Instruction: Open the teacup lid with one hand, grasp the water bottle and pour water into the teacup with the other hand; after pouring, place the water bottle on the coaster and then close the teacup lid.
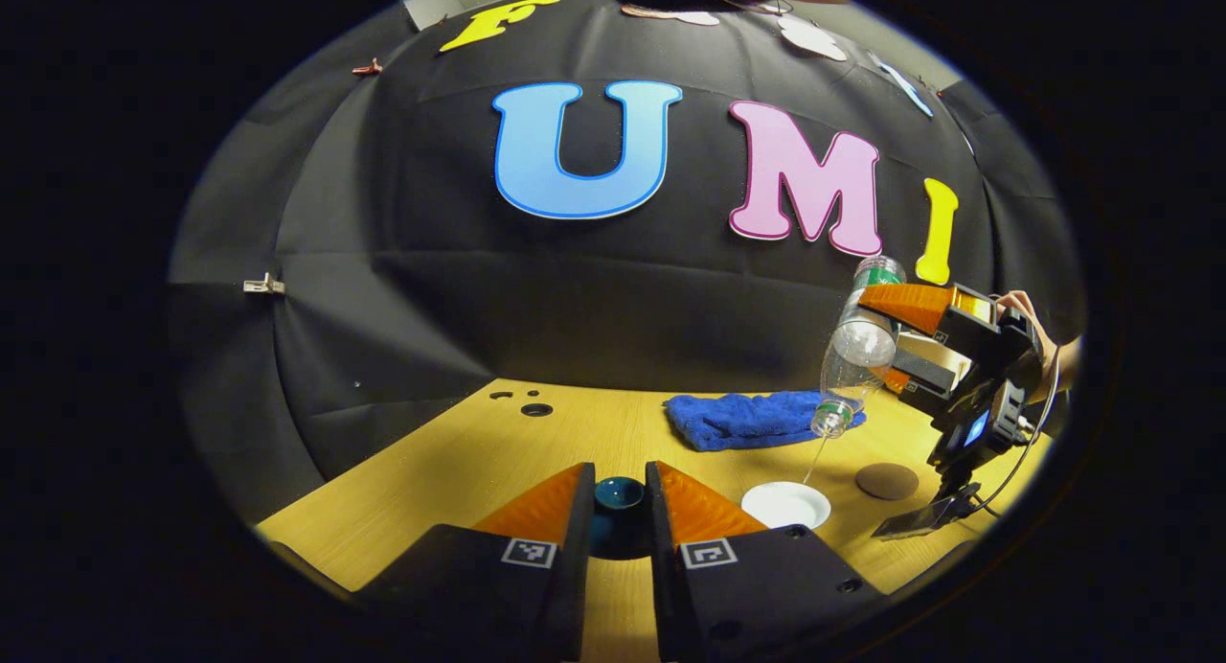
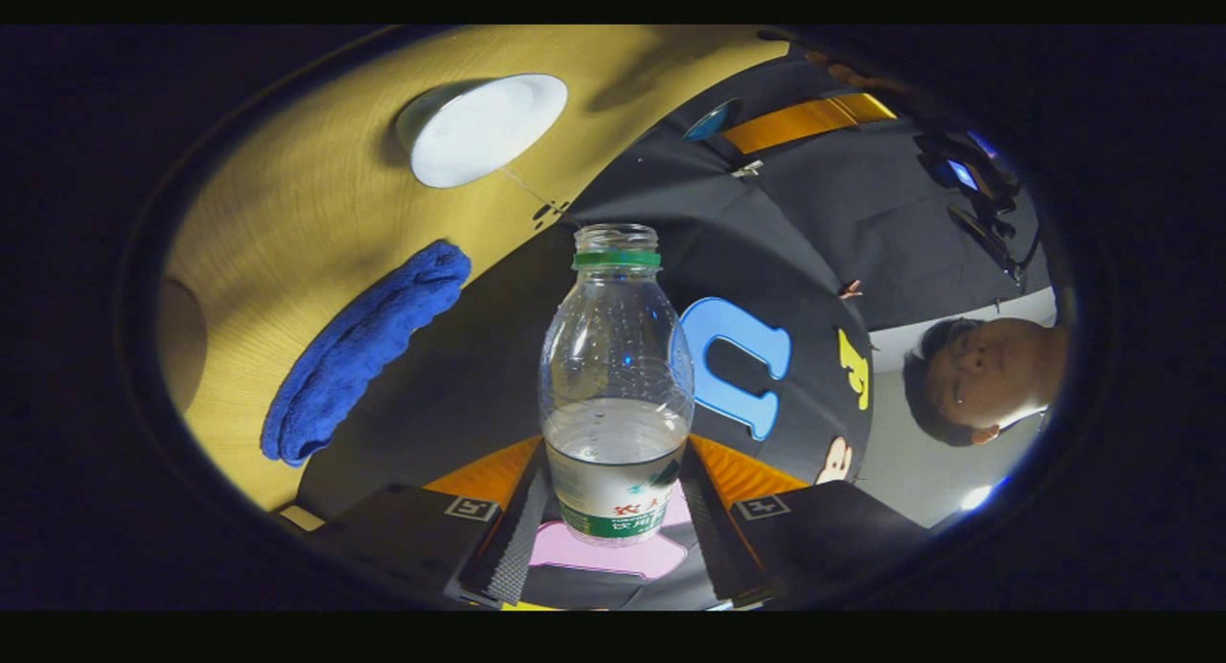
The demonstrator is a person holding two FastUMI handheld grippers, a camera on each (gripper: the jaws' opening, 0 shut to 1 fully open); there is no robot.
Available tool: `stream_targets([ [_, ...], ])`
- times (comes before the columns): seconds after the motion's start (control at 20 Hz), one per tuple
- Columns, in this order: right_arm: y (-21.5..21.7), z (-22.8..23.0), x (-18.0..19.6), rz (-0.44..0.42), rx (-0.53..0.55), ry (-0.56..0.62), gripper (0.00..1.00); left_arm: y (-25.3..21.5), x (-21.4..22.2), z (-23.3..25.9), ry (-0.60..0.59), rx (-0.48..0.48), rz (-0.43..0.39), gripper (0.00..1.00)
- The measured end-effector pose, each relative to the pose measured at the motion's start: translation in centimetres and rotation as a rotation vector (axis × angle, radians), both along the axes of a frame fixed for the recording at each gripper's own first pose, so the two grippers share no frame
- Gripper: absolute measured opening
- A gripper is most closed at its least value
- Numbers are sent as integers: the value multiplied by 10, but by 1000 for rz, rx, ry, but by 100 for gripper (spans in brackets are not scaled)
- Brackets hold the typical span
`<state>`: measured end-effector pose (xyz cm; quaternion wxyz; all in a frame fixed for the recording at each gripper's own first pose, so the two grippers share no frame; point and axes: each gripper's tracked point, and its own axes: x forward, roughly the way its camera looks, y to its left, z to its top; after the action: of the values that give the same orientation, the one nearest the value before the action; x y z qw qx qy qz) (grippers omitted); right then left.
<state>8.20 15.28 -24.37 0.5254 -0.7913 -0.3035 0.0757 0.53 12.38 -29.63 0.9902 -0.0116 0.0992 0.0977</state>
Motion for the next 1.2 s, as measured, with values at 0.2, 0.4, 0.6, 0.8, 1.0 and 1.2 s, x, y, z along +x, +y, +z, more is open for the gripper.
stream_targets([
  [0.2,2,5,3,-2,9,1,74,1,-3,0,0,-12,7,33],
  [0.4,-2,-10,8,-49,90,130,74,2,-4,-2,-1,-20,18,29],
  [0.6,-12,-49,4,-141,303,390,74,1,-4,-4,8,-16,21,33],
  [0.8,-13,-76,-6,-194,594,668,74,-5,1,-4,15,2,7,29],
  [1.0,1,-86,-10,-200,869,946,75,-19,11,-3,17,3,-18,29],
  [1.2,10,-88,-25,-183,1144,1156,75,-35,21,1,14,13,-47,33],
])
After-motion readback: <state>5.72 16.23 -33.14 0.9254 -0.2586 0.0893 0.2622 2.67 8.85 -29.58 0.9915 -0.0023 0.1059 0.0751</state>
